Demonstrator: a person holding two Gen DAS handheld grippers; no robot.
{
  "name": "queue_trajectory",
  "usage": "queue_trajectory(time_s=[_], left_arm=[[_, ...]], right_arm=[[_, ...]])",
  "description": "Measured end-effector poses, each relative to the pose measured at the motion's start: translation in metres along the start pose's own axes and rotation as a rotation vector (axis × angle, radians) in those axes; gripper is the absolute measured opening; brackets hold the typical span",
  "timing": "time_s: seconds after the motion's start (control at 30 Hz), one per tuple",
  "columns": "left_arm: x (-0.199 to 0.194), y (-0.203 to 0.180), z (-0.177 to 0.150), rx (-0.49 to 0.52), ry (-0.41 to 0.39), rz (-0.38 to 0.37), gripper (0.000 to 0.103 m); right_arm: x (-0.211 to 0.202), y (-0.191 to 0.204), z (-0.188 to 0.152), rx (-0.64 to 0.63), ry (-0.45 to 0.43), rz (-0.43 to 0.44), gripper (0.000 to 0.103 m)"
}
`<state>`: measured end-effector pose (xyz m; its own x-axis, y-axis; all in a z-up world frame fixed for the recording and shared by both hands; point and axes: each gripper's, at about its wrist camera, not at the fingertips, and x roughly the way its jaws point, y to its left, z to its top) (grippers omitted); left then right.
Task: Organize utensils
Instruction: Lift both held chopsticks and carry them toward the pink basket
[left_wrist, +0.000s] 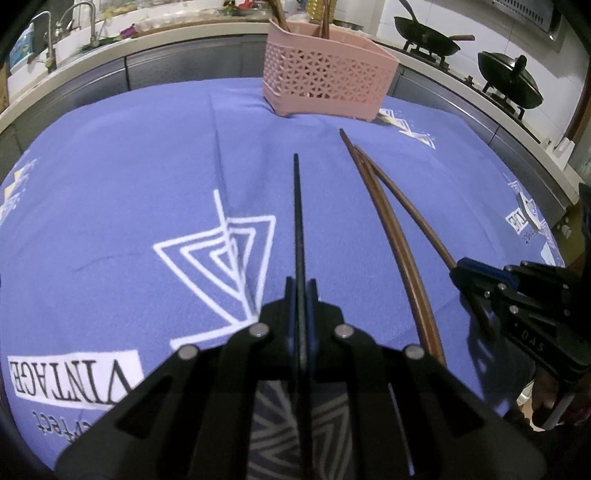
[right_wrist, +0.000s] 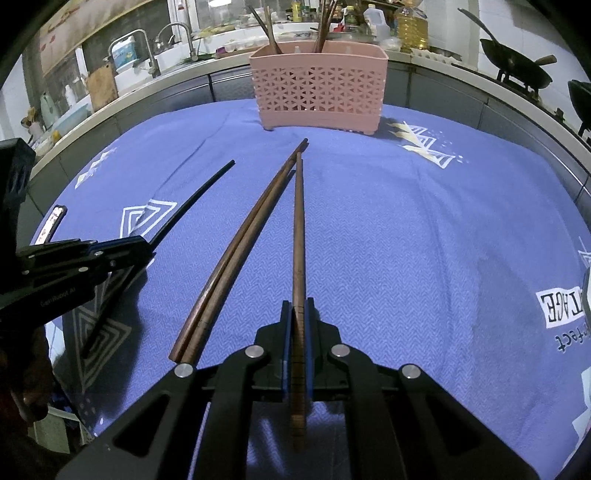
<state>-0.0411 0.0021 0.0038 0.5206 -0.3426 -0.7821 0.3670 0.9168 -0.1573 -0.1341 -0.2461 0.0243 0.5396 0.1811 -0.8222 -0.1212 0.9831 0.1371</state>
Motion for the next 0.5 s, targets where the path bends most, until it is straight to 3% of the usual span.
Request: queue_trajectory(time_s=[0.5], left_arm=[[-0.001,0.0,-0.001,0.001,-0.002,-0.002,0.006]], right_arm=[[0.021,0.002,0.033,-0.028,0.025,0.013,0.007]])
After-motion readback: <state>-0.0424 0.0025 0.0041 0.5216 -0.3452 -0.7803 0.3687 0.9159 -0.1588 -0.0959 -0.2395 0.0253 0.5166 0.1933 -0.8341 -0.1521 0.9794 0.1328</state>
